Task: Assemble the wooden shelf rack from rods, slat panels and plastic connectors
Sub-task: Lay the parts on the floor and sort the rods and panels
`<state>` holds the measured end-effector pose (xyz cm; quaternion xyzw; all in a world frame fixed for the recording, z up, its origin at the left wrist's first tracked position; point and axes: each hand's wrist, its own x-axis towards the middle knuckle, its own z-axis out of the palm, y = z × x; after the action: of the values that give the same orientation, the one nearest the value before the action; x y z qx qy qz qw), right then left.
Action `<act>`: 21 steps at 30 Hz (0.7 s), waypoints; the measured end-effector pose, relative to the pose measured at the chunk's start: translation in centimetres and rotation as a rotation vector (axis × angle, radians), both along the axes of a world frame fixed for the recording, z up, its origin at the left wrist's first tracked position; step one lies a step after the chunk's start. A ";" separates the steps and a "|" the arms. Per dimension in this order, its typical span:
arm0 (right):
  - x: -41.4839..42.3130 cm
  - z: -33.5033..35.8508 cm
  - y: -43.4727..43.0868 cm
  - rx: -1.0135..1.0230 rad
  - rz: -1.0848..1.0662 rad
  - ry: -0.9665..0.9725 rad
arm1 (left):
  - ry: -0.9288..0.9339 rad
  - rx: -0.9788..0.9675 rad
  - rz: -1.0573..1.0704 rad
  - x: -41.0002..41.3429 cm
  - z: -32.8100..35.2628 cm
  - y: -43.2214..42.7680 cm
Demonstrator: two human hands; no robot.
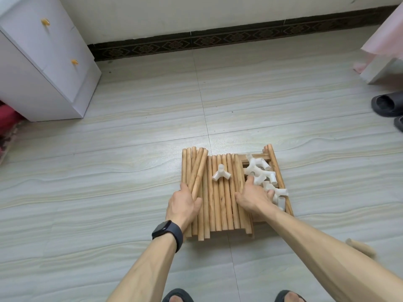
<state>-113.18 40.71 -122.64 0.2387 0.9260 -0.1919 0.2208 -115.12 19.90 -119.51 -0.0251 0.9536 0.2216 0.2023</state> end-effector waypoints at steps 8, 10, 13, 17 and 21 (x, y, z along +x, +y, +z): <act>-0.4 0.1 -0.4 -0.063 -0.039 -0.025 | 0.005 0.091 -0.009 2.3 3.8 -1.2; -0.4 0.1 -0.8 -0.030 -0.034 -0.034 | 0.022 0.055 -0.044 2.5 4.6 -2.1; -0.4 0.4 -0.9 -0.108 -0.125 -0.011 | 0.041 0.021 -0.050 2.7 6.0 -3.6; -0.2 2.9 0.0 -0.398 -0.305 0.109 | 0.074 0.040 0.006 2.9 7.7 -5.1; 0.3 7.7 1.0 -0.640 -0.368 0.162 | 0.082 0.098 0.100 3.9 9.4 -6.5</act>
<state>-112.90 41.73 -114.93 0.3042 0.7752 -0.5263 0.1719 -111.20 13.35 -110.15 -0.0539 0.9466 0.2788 0.1528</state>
